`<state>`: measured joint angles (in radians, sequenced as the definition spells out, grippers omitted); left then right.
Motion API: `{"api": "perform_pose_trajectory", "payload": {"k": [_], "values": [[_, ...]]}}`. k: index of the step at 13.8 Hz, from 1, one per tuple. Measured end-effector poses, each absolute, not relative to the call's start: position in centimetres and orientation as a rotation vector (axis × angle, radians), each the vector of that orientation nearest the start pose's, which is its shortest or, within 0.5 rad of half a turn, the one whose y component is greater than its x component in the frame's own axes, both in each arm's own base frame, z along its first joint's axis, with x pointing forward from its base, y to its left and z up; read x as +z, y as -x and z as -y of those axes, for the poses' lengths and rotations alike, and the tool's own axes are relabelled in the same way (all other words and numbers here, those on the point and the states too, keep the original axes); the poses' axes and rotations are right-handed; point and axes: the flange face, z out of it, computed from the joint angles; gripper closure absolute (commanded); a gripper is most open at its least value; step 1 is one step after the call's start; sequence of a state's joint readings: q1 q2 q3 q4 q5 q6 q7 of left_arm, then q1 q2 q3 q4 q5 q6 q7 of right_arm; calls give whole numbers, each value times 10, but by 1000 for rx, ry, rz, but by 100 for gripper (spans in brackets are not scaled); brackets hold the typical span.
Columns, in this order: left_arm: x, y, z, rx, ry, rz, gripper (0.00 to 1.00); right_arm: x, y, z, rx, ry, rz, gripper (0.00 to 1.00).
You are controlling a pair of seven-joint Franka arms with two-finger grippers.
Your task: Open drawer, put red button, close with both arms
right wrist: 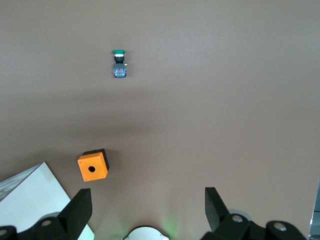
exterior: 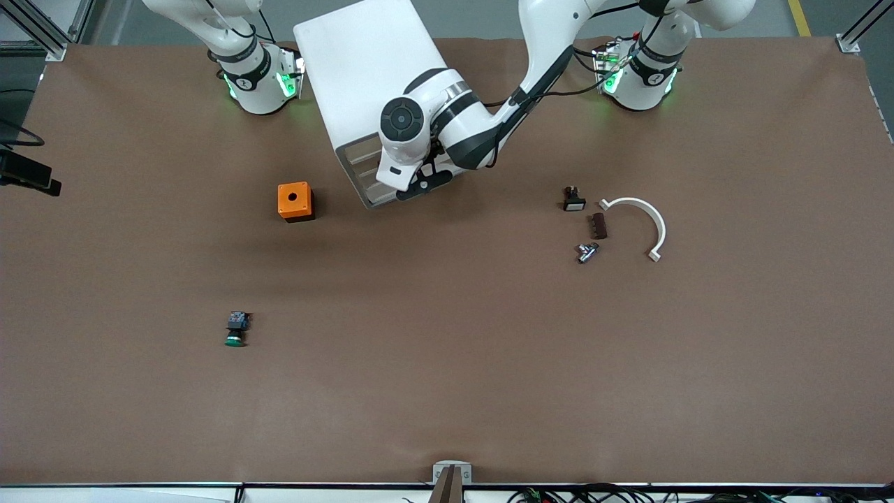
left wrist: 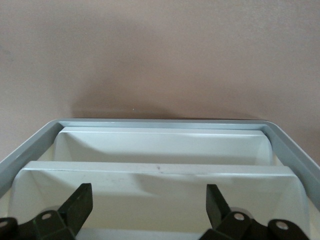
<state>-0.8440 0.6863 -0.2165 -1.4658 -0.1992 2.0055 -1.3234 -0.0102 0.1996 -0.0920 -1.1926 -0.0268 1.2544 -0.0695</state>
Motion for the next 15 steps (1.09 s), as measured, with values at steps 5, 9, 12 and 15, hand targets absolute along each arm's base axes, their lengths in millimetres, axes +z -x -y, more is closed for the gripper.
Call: {"api": "perform_pose_trajectory", "payload": {"k": [5,9,12,15], "values": [[301,-463,527,441,2995,839,0,653,-552,57,189,3159,-58,0],[368,-538,438,211,2999,751,0,649,-521,57,77,3157,-50,0],[427,-567,381,135,3018,768,0,651,-507,53,52,3155,-39,0],[480,-590,301,82,3002,701,0,650,-505,53,44,3155,-37,0]]}}
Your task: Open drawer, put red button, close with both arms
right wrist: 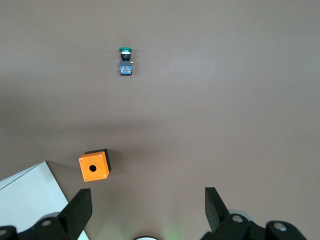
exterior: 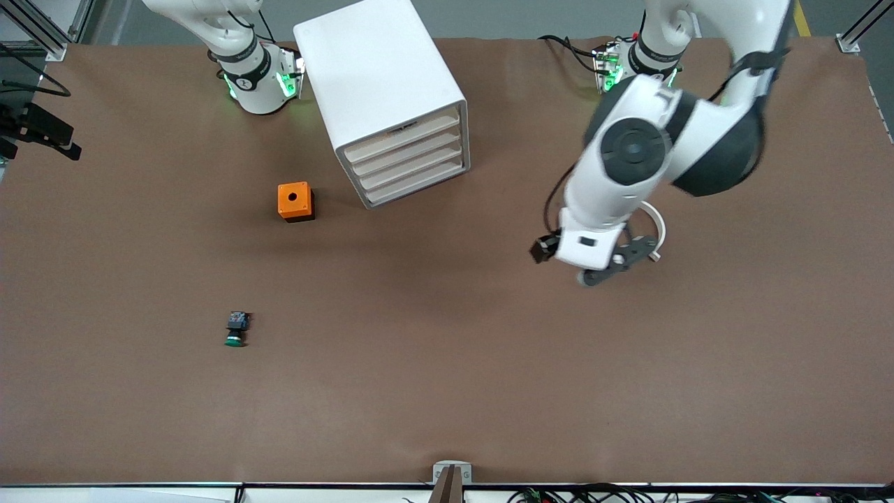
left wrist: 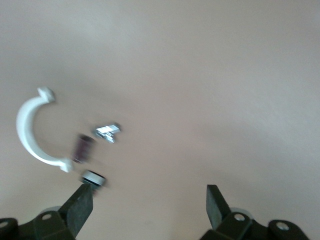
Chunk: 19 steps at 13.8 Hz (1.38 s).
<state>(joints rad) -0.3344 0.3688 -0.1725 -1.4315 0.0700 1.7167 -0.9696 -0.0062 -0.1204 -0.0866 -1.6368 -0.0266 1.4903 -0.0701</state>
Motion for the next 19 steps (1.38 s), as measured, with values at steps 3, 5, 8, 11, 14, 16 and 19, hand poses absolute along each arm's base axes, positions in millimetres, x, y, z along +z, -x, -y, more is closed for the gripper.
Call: {"api": "perform_pose_trajectory", "payload": {"k": [3,5,8,11,14,16,19], "values": [[522,-601,229,23,2978,631,0,652,-506,53,32,3156,-38,0],[541,-604,190,20,2989,540,0,654,-505,54,21,3150,-40,0],[565,-601,136,7,3010,399,0,656,-503,56,10,3144,-49,0],[594,-573,91,-16,3010,289,0,659,-501,57,0,3129,-54,0],[610,-542,74,-32,2998,246,0,659,-501,57,-3,3122,-54,0],[613,-530,61,-25,2998,196,0,659,-501,55,-3,3118,-51,0],[615,-516,35,-8,3009,171,0,659,-502,51,-5,3100,-43,0]]}}
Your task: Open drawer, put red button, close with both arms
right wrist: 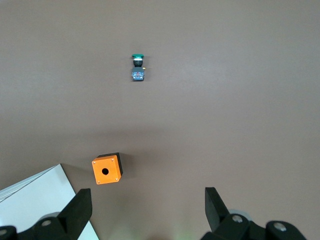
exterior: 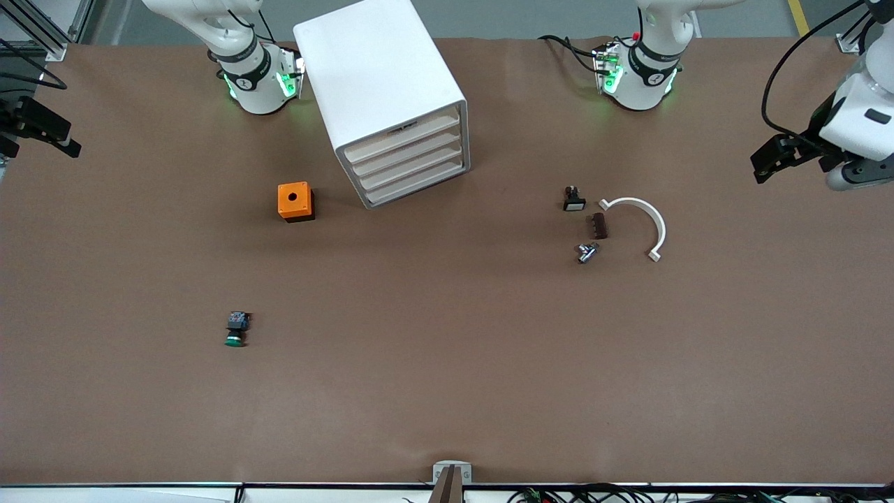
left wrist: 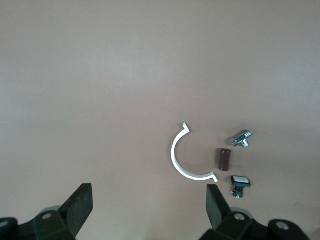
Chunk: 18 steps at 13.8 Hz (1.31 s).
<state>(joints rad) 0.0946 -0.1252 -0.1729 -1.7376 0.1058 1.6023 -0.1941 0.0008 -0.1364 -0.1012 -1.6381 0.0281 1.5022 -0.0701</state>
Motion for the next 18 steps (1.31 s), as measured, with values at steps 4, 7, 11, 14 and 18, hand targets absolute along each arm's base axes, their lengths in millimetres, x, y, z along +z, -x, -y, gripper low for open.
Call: {"api": "perform_pose_trajectory", "payload": {"k": [4,7,11,14,18], "values": [[626,-500,32,-37,3005,179,0,659,-502,51,-6,3094,-43,0],[628,-498,34,-44,3005,176,0,659,-502,52,-6,3094,-44,0],[628,-498,44,-40,3069,171,0,659,-502,52,-5,3094,-45,0],[631,-499,51,-52,3101,165,0,658,-502,53,-4,3094,-48,0],[637,-500,51,-70,3103,164,0,658,-501,55,-3,3104,-51,0]]}}
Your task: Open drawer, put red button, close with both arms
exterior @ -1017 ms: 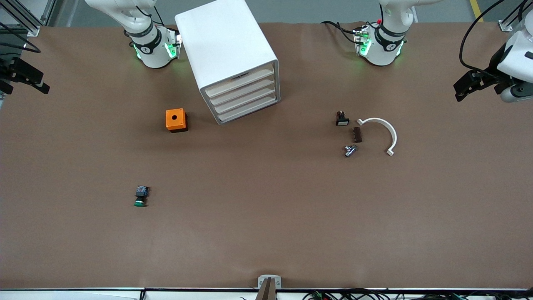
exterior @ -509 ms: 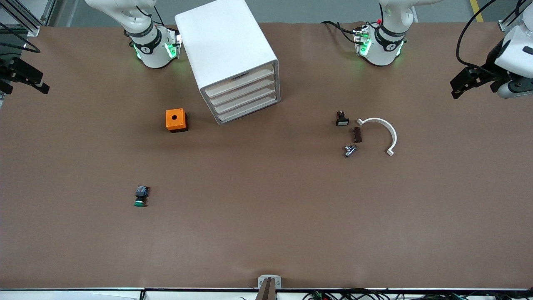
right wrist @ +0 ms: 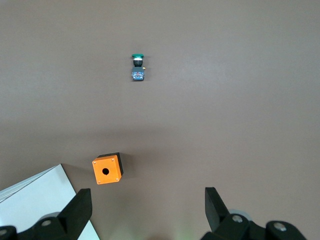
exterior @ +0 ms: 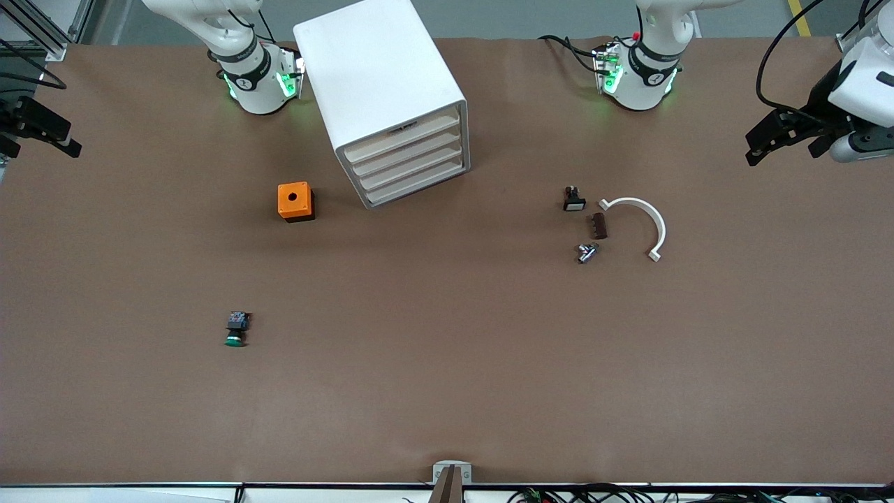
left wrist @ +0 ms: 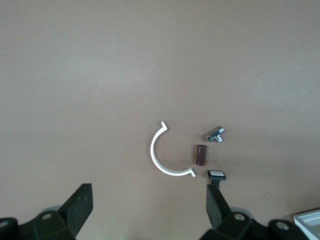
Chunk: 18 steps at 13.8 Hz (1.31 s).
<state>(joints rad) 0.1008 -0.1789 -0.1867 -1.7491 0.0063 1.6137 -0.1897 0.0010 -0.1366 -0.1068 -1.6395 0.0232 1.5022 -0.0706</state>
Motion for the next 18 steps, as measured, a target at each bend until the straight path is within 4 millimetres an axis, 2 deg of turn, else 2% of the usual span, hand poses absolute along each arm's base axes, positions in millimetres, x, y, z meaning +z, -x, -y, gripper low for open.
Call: {"api": "perform_pose_trajectory", "payload": {"k": [4,18], "values": [[645,-499,51,-76,3104,164,0,658,-501,60,0,3123,-60,0],[645,-500,53,-7,3105,114,0,658,-501,60,1,3123,-62,0]]}}
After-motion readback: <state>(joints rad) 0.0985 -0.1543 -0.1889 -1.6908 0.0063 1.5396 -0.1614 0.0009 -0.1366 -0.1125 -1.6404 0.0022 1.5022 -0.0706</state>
